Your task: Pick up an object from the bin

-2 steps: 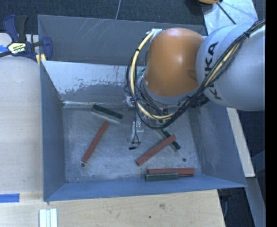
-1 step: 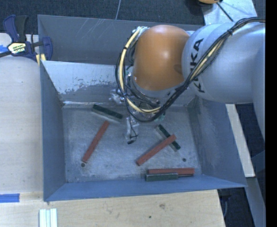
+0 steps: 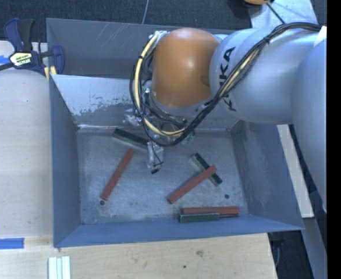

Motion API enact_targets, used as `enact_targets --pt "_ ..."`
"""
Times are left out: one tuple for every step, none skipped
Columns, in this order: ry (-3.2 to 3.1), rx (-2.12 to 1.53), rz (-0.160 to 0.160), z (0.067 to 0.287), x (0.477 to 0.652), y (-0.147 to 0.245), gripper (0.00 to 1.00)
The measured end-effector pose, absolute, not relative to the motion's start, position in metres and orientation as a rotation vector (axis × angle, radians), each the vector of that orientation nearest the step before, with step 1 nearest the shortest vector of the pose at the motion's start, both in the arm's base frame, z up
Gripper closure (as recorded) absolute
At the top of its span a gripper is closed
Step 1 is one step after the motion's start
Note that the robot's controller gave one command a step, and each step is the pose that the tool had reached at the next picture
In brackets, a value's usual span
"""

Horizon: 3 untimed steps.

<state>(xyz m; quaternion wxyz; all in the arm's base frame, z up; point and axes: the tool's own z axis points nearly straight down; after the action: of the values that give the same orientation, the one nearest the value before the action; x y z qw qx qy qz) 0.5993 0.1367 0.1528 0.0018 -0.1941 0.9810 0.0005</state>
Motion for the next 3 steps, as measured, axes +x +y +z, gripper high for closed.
enact_targets --pt "3.054 -0.717 0.002 0.157 0.608 0.147 0.00" --pt "2.820 -1.371 -0.001 0.091 0.605 0.158 0.00" --pt "2.816 -1.382 0.003 0.071 0.605 0.167 1.00"
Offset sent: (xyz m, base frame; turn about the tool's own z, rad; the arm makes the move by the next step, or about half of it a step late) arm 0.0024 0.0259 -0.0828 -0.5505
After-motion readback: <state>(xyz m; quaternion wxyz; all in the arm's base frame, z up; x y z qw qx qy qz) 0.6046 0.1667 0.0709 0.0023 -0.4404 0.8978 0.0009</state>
